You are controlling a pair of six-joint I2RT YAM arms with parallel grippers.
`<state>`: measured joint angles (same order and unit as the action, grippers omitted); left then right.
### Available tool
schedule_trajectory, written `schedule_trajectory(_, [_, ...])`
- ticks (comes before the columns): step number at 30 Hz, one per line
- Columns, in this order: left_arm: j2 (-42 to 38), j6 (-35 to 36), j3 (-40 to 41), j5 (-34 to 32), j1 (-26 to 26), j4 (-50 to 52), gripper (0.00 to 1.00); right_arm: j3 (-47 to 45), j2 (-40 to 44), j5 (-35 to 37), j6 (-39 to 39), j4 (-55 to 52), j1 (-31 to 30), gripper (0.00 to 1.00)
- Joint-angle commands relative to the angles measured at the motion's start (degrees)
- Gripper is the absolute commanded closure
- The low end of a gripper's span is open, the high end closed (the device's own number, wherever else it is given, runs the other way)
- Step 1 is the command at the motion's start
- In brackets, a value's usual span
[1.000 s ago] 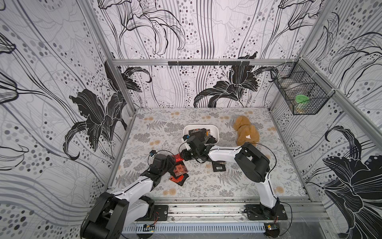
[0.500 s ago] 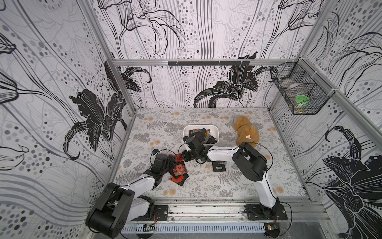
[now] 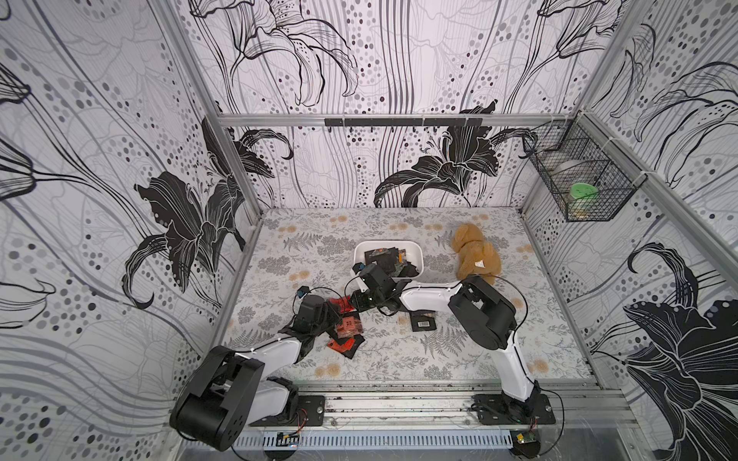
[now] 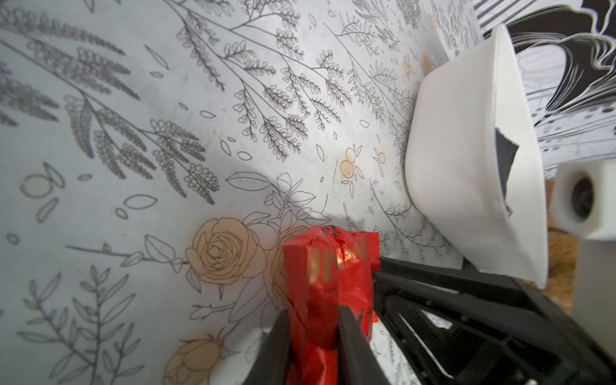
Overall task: Put the tea bags into the storage box
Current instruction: Pick up the tea bag from the center of the board.
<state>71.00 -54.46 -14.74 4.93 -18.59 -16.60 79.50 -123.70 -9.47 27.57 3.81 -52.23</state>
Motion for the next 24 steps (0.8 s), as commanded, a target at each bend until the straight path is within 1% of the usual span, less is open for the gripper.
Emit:
schedule_trajectory(1, [-2.7, -0.2, -1.6, 1.4, 0.3, 0.4, 0.84, -1.0, 1.5, -1.3, -1.7, -2.0, -0.6, 0.75])
schedule_trajectory(6, [-8.1, -0.1, -1.7, 0.4, 0.4, 5.2, 0.89, -4.8, 7.0, 1.2, -3.7, -2.3, -1.0, 0.74])
schedule_trajectory(9, [-12.1, 0.5, -1.9, -0.9, 0.3, 9.3, 0.91, -8.8, 11.9, 4.1, -5.2, -3.2, -1.0, 0.73])
schedule_trajectory(14, [-19.8, 2.6, -4.0, -4.9, 0.3, 20.1, 0.93, -18.0, 23.1, 13.9, -8.3, -5.2, -1.0, 0.73])
schedule_trajectory(16, [-22.5, 3.4, -5.3, -6.3, 0.3, 24.5, 0.93, -22.8, 27.7, 16.6, -9.5, -4.1, -0.6, 0.72])
schedule_trajectory(17, [-23.9, 3.8, -6.2, -6.9, 0.3, 26.7, 0.94, -25.5, 31.3, 18.3, -10.1, -2.9, 0.0, 0.72])
schedule_trajectory(19, [-25.8, 4.5, -8.1, -7.7, 0.3, 29.9, 0.94, -30.8, 35.6, 18.2, -10.3, 0.3, 3.0, 0.72])
schedule_trajectory(21, [-27.0, 4.5, -10.4, -7.9, 0.3, 32.6, 0.95, -36.3, 40.1, 14.7, -9.1, 4.5, 8.1, 0.72])
schedule_trajectory(23, [-27.5, 4.1, -12.9, -7.0, 0.2, 33.8, 0.98, -42.3, 44.2, 12.4, -7.0, 10.6, 12.7, 0.71])
schedule_trajectory(24, [-27.4, 3.9, -13.9, -6.1, 0.1, 33.5, 0.99, -44.6, 45.7, 12.8, -6.7, 13.1, 13.4, 0.70])
